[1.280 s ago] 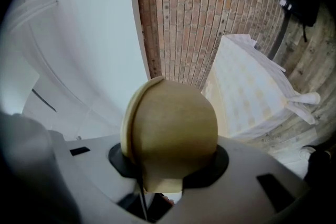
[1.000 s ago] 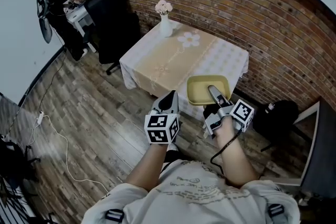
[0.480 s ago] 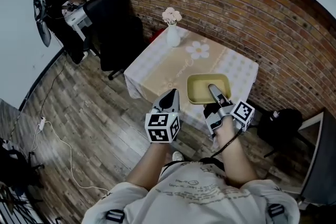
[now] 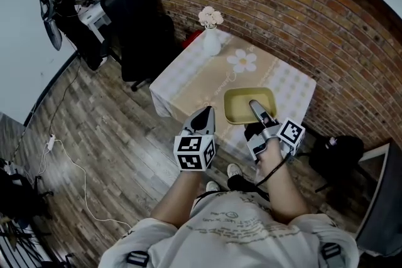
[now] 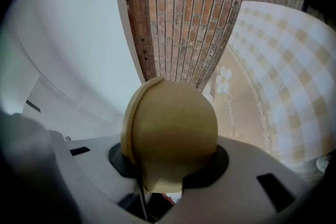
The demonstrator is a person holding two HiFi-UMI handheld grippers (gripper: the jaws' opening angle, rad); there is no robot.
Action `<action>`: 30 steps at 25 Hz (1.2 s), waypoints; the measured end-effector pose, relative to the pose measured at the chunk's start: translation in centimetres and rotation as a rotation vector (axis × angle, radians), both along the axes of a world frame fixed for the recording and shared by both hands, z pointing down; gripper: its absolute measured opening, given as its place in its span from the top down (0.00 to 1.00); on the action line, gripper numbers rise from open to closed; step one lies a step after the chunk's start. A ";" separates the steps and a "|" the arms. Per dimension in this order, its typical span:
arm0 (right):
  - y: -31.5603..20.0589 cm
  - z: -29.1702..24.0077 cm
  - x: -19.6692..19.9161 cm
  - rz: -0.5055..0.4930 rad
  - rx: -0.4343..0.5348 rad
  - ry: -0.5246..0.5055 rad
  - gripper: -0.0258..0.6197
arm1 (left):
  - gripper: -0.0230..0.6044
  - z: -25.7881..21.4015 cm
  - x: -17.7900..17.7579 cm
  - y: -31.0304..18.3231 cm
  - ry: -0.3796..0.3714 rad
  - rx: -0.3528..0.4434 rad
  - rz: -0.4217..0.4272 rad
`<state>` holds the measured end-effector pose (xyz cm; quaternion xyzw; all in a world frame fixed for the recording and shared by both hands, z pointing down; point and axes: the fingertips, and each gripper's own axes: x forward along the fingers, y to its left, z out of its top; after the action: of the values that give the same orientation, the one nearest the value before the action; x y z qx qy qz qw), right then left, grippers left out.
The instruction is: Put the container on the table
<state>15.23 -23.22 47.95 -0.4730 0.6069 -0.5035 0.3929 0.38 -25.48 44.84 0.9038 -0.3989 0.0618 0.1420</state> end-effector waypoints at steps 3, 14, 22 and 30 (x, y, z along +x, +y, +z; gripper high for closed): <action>-0.2 0.1 -0.2 -0.019 -0.002 0.004 0.72 | 0.96 0.2 -0.4 0.1 -0.001 -0.004 -0.015; -6.6 2.0 2.4 -0.107 -0.048 -0.015 0.72 | 0.96 1.4 2.1 -4.9 -0.017 -0.035 -0.089; -12.7 4.2 2.7 -0.190 -0.090 -0.026 0.72 | 0.96 2.9 2.9 -9.6 -0.024 -0.069 -0.157; -17.6 7.0 0.9 -0.286 -0.102 -0.050 0.72 | 0.96 5.0 2.5 -12.3 -0.027 -0.104 -0.208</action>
<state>16.09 -40.79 54.93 -0.3884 0.6318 -0.5960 0.3077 2.86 -37.80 49.83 0.8479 -0.4888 0.0794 0.1891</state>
